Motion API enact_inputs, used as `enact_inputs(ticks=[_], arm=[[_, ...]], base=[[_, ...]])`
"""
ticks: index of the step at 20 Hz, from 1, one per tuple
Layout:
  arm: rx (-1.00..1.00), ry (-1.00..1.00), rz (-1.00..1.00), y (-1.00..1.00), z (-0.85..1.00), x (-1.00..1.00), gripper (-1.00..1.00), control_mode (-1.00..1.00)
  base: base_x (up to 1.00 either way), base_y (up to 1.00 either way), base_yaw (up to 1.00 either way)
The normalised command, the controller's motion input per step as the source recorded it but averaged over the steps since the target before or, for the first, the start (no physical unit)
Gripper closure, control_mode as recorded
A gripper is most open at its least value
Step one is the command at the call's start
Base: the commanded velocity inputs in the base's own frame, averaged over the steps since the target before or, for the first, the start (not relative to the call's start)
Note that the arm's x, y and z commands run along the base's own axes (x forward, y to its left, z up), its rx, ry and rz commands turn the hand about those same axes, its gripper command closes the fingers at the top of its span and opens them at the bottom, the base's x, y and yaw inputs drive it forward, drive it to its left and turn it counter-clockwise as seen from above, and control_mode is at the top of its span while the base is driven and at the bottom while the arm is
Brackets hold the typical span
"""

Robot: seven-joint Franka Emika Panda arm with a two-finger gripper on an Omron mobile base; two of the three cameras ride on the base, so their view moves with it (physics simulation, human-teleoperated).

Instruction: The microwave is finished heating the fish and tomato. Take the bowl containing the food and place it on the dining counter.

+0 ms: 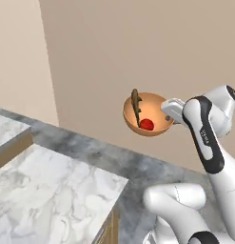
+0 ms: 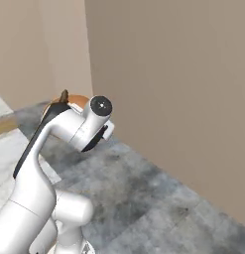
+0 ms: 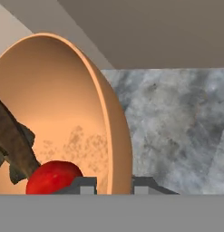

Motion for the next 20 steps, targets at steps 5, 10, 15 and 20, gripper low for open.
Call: enact_inputs(ticks=[5, 10, 15, 20], arm=[[0.0, 0.0, 0.0, 0.0, 0.0, 0.0, 1.0, 1.0], [0.0, 0.0, 0.0, 0.0, 0.0, 0.0, 1.0, 1.0], [0.0, 0.0, 0.0, 0.0, 0.0, 0.0, 1.0, 1.0], [0.0, 0.0, 0.0, 0.0, 0.0, 0.0, 1.0, 1.0]], base=[[-0.19, 0.0, 1.0], [0.0, -0.57, 0.7], [0.65, -1.0, 0.12], [0.91, -1.0, 0.08]])
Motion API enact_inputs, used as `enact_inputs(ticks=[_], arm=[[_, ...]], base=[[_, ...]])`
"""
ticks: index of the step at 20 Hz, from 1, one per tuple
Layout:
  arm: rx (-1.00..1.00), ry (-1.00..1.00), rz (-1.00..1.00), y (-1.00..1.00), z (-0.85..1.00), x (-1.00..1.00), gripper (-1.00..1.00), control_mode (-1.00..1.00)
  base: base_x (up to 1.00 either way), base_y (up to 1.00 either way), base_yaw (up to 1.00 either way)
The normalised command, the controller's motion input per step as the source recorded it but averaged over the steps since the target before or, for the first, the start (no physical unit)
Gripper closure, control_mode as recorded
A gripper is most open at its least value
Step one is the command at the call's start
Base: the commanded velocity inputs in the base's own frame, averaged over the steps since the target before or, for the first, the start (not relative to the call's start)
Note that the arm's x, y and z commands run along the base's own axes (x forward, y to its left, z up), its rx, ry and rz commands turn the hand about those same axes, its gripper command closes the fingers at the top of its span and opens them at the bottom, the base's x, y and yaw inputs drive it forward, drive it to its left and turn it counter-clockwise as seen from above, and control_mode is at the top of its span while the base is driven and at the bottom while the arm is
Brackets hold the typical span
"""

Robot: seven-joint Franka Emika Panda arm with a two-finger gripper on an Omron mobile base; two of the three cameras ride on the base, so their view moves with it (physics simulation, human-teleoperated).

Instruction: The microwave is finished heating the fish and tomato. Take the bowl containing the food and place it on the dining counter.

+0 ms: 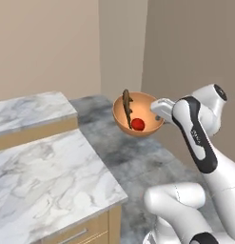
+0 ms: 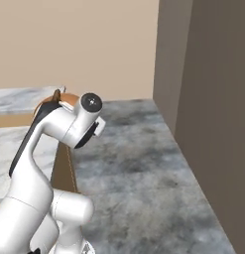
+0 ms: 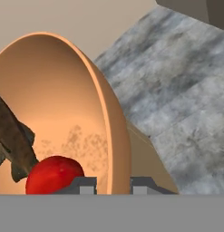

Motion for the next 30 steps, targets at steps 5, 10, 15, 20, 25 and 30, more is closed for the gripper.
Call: enact_inputs(ticks=[5, 10, 15, 20, 25, 30], arm=[[0.0, 0.0, 0.0, 0.0, 0.0, 0.0, 1.0, 1.0], [0.0, 0.0, 0.0, 0.0, 0.0, 0.0, 1.0, 1.0], [0.0, 0.0, 0.0, 0.0, 0.0, 0.0, 1.0, 1.0], [0.0, 0.0, 0.0, 0.0, 0.0, 0.0, 1.0, 1.0], [0.0, 0.0, 0.0, 0.0, 0.0, 0.0, 1.0, 1.0], [0.0, 0.0, 0.0, 0.0, 0.0, 0.0, 1.0, 1.0]], base=[[1.0, -0.87, 0.2], [0.54, -1.0, 0.0], [0.08, -1.0, -0.22], [0.68, -0.74, -0.14], [1.0, -0.02, 0.07], [1.0, 0.22, 0.02]])
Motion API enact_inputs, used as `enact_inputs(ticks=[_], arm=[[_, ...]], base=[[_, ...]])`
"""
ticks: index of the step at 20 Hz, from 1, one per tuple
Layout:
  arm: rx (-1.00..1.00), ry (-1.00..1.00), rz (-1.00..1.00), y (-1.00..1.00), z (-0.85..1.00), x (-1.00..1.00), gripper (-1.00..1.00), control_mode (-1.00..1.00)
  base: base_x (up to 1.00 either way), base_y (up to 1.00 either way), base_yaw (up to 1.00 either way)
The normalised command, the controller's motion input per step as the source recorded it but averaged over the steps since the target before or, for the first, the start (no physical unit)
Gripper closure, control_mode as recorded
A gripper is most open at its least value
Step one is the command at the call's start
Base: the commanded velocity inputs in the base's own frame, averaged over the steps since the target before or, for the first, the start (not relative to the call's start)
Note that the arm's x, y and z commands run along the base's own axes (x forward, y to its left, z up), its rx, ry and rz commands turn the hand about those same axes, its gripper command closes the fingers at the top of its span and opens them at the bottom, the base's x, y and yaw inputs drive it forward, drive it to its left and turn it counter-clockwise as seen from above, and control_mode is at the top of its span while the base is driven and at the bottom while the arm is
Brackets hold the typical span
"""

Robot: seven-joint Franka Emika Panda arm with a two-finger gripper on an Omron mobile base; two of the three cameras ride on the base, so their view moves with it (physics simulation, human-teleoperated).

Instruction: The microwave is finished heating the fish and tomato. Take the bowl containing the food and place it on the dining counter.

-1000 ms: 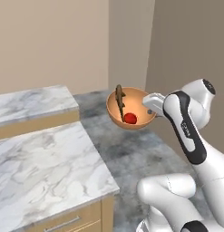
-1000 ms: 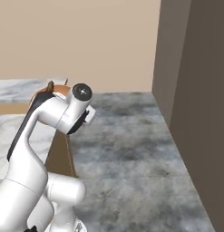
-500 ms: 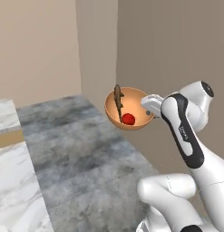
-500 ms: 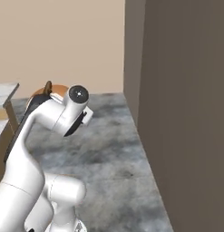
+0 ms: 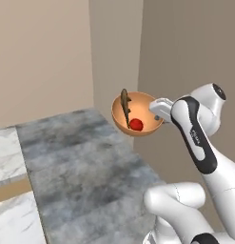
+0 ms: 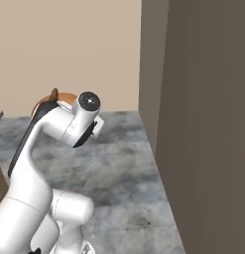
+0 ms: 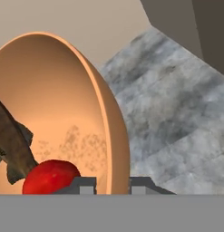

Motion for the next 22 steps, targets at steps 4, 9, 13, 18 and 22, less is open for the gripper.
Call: enact_inputs(ticks=[4, 9, 13, 18, 22], arm=[[0.0, 0.0, 0.0, 0.0, 0.0, 0.0, 1.0, 1.0], [0.0, 0.0, 0.0, 0.0, 0.0, 0.0, 1.0, 1.0], [0.0, 0.0, 0.0, 0.0, 0.0, 0.0, 1.0, 1.0], [0.0, 0.0, 0.0, 0.0, 0.0, 0.0, 1.0, 1.0], [0.0, 0.0, 0.0, 0.0, 0.0, 0.0, 1.0, 1.0]], base=[[1.0, -0.01, 0.41], [1.0, -0.17, 0.6], [1.0, -0.35, 0.51], [1.0, -0.37, 0.5], [1.0, -0.37, 0.5]])
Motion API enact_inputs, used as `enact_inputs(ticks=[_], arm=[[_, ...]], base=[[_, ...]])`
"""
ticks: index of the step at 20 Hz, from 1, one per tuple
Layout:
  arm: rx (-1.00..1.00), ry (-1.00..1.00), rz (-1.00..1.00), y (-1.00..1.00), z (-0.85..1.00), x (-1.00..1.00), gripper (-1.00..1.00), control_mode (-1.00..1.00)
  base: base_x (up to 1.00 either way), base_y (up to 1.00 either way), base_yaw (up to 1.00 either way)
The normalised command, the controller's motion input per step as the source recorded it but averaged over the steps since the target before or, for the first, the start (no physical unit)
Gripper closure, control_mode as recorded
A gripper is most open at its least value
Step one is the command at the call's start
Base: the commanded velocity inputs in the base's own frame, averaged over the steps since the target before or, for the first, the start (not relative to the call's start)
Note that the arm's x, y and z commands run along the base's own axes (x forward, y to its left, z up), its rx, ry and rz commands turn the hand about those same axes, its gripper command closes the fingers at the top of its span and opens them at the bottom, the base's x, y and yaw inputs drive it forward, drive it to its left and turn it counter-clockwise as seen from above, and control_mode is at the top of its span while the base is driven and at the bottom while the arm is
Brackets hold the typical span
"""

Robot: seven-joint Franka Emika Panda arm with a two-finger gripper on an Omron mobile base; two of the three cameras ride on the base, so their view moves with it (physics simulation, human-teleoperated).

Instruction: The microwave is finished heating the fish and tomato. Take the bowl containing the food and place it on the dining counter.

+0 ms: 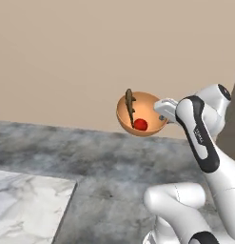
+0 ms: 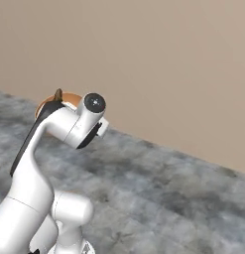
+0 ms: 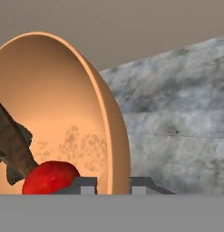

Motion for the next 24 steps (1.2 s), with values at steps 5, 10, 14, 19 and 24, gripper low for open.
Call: enact_inputs(ticks=[5, 10, 14, 19, 24], arm=[[0.0, 0.0, 0.0, 0.0, 0.0, 0.0, 1.0, 1.0], [0.0, 0.0, 0.0, 0.0, 0.0, 0.0, 1.0, 1.0], [0.0, 0.0, 0.0, 0.0, 0.0, 0.0, 1.0, 1.0], [0.0, 0.0, 0.0, 0.0, 0.0, 0.0, 1.0, 1.0], [0.0, 0.0, 0.0, 0.0, 0.0, 0.0, 1.0, 1.0]], base=[[1.0, -0.36, 0.51], [1.0, -0.33, 0.56], [1.0, -0.14, 0.74], [1.0, -0.13, 0.75], [1.0, -0.14, 0.7]])
